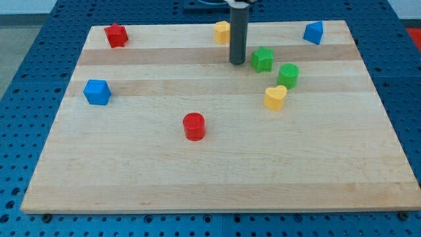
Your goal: Slide the green star to the right and down
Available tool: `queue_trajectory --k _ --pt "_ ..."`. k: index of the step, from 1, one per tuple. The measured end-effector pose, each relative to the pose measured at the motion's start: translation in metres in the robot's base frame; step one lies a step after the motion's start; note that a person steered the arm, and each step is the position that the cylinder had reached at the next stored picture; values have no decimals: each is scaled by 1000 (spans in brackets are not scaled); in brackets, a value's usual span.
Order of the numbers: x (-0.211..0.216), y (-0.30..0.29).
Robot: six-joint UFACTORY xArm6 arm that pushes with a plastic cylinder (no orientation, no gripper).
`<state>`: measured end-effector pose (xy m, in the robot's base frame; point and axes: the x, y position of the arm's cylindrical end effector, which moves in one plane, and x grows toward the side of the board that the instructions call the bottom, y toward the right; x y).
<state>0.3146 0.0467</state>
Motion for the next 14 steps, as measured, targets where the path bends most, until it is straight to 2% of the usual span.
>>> queue_trajectory --k 10,12,14 --pt "10 152" --pt "-11 157" --pt "-13 185"
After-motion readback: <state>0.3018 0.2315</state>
